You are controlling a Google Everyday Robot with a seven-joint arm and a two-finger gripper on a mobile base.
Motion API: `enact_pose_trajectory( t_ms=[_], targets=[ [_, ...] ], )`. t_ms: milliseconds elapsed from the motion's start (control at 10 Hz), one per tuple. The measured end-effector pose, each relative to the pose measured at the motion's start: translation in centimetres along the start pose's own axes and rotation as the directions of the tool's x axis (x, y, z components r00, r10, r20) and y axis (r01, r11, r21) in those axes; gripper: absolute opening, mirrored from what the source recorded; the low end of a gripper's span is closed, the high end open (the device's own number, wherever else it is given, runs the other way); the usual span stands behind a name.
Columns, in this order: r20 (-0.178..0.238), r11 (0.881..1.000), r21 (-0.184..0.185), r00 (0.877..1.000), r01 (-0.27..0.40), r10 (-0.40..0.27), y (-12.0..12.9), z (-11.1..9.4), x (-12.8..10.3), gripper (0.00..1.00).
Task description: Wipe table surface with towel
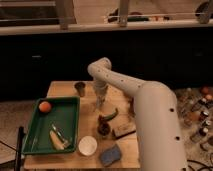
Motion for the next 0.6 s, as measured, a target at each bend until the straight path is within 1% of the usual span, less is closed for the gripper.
enact_pose_trajectory(
  t_ms=[100, 200, 400, 600],
  targets=[
    [0.03, 0.996, 0.022, 0.996, 0.081, -0.082, -1.0, 0.0, -2.4, 0.0],
    [0.054, 0.994, 0.029, 0.993, 0.106, -0.107, -0.6, 0.1, -3.7, 0.0],
    [0.093, 0.991, 0.03, 0.987, 0.127, -0.13, 0.8, 0.6, -5.3, 0.0],
    [0.117, 0.992, 0.027, 0.985, 0.126, -0.128, 1.7, 0.9, -5.8, 0.0]
  ],
)
